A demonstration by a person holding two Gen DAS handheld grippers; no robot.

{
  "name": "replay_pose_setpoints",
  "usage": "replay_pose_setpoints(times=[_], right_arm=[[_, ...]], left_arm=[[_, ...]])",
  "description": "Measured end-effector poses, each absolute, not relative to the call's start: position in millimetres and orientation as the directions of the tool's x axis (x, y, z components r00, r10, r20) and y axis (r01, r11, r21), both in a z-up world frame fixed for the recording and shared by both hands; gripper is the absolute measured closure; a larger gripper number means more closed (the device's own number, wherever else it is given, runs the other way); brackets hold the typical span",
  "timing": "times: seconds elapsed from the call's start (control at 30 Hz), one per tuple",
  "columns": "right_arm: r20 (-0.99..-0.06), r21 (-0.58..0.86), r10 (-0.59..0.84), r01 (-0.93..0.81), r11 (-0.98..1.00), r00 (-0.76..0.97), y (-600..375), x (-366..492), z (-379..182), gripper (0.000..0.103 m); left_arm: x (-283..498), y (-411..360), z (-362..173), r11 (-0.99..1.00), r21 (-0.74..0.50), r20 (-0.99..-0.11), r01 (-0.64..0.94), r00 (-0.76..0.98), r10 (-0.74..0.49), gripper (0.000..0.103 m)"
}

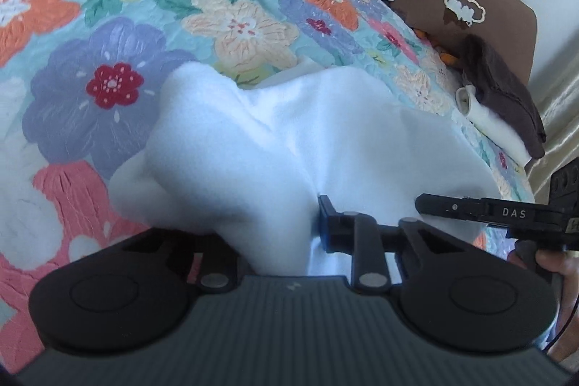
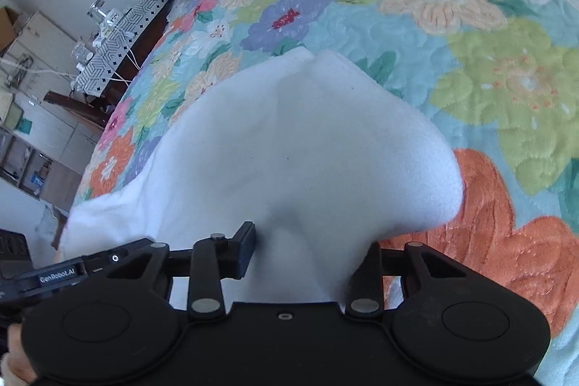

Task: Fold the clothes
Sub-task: 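Lift the folded sweatshirt with both grippers off the quilt, then carry the sweatshirt with both grippers toward the stack by the brown pillow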

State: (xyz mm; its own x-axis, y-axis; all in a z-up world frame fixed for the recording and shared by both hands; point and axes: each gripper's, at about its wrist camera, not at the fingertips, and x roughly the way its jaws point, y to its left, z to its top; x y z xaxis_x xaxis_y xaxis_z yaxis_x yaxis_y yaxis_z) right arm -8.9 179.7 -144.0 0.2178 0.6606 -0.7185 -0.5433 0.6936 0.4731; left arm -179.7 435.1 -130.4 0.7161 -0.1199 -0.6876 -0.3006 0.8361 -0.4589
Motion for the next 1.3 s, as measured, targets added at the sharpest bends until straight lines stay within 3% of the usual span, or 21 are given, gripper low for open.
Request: replay_pose_setpoints(times=[0.23,0.53,0.73,0.93,1.1,1.3], right_arm=[[-0.713,0.255,0.613,-0.689,0.678,0.34,193.9,-39.2,-94.1,0.08],[-0.68,0.209,0.641,-0.744,0.635,0.356,177.8,-53.7,-35.7,0.08],[-0.688,0.154,0.637,-0.789,0.595,0.347,164.4,-39.5,18.1,0.081],[-0.673,0.183,0.651,-0.774,0.606,0.351,132.4,-1.9,101.2,0.081],[-0.665,0.249,0.656,-0.722,0.646,0.357,87.6,27.2,148.2,0.081],[-0.616,0.268,0.662,-0.676,0.686,0.428,22.4,48.9,168.7,0.082]], left_arm=[[-187.9,407.6,-104.1,0.909,-0.336,-0.649,-0.245,0.76,-0.035,0.082],[-209.1,379.5,-72.2,0.927,-0.317,-0.593,-0.203,0.805,-0.027,0.082],[-202.3,363.7,-22.3,0.913,-0.357,-0.573,-0.197,0.818,-0.047,0.082],[-170.7,326.7,59.4,0.973,-0.217,-0.556,-0.083,0.829,-0.054,0.082],[-126.5,290.7,113.0,0.985,-0.169,-0.607,-0.024,0.79,-0.085,0.082],[-67.1,241.7,134.6,0.996,-0.056,-0.661,0.063,0.746,-0.084,0.082]])
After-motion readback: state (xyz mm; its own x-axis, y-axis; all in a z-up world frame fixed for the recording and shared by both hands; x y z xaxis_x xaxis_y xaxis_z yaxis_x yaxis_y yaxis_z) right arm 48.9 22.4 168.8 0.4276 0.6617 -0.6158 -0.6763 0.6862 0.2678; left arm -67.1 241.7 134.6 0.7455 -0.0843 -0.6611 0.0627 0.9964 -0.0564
